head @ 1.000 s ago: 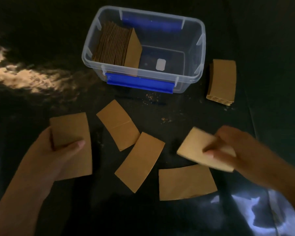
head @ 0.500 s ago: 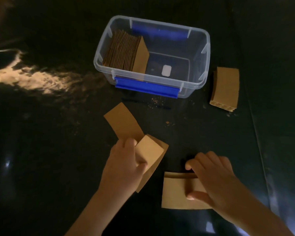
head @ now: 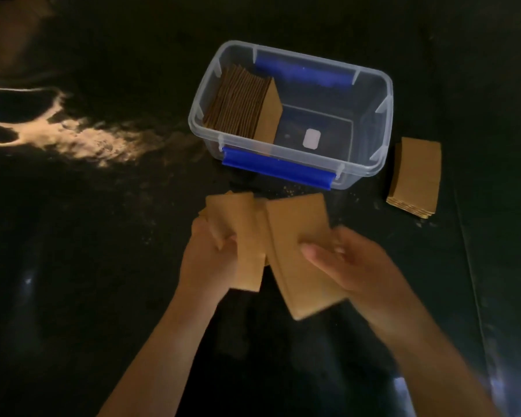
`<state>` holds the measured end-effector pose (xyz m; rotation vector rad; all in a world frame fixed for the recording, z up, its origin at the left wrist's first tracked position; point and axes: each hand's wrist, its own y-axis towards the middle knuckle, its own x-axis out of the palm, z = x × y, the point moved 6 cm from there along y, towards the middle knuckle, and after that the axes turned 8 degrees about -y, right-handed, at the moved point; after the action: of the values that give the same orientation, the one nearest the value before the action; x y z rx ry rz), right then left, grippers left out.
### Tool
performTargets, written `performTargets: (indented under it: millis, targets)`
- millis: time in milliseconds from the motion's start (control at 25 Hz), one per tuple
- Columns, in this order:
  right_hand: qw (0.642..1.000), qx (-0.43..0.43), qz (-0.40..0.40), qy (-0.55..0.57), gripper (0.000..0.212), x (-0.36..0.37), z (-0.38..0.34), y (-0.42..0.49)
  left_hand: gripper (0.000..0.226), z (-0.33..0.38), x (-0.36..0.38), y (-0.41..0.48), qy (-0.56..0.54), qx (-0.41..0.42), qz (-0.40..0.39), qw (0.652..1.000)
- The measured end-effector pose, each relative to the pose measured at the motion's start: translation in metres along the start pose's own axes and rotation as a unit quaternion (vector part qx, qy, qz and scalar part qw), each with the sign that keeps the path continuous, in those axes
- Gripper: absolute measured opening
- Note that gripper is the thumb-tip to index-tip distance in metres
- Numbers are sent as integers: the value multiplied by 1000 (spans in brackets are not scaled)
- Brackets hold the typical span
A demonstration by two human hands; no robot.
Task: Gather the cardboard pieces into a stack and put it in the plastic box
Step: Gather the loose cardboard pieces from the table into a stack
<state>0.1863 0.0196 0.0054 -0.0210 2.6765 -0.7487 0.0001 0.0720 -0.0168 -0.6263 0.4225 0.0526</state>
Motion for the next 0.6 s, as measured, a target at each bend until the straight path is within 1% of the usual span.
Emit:
performTargets:
  millis: [80, 120, 160, 200, 240, 280, 320, 360, 440, 480, 560, 600]
  targets:
    - [1000, 12, 13, -6, 27, 33, -18, 31, 30, 9, -7, 8, -43, -11, 46, 998]
    - [999, 18, 35, -25, 21, 46, -24, 44, 28, 11, -7, 9, -49, -16, 56, 997]
    - [995, 20, 65, -70, 18, 55, -28, 54, 29, 11, -7, 9, -39, -14, 56, 998]
    - [985, 11, 107, -139, 18, 60, -30, 60, 29, 10, -7, 8, -15, 0, 52, 999]
    - [966, -5, 151, -211, 22, 62, -32, 61, 29, 9, -7, 8, 10, 25, 48, 998]
    - [947, -23, 190, -260, 26, 64, -34, 58, 31, 8, -7, 6, 20, 50, 47, 997]
    - [936, -35, 214, -277, 30, 66, -35, 54, 34, 7, -7, 6, 16, 69, 49, 996]
    - [935, -40, 220, -276, 34, 69, -35, 51, 41, 4, -8, 5, -11, 50, 50, 997]
    - [944, -33, 196, -262, 42, 76, -34, 48, 59, -5, -7, 6, -96, -45, 52, 993]
    - [952, -30, 178, -246, 45, 80, -32, 48, 58, -8, -6, 6, -134, -63, 46, 988]
    - [969, -22, 149, -197, 49, 84, -30, 46, 41, -6, -5, 4, -165, -62, 36, 984]
    - [974, -16, 138, -178, 49, 84, -29, 42, 37, -4, -4, -1, -173, -65, 26, 982]
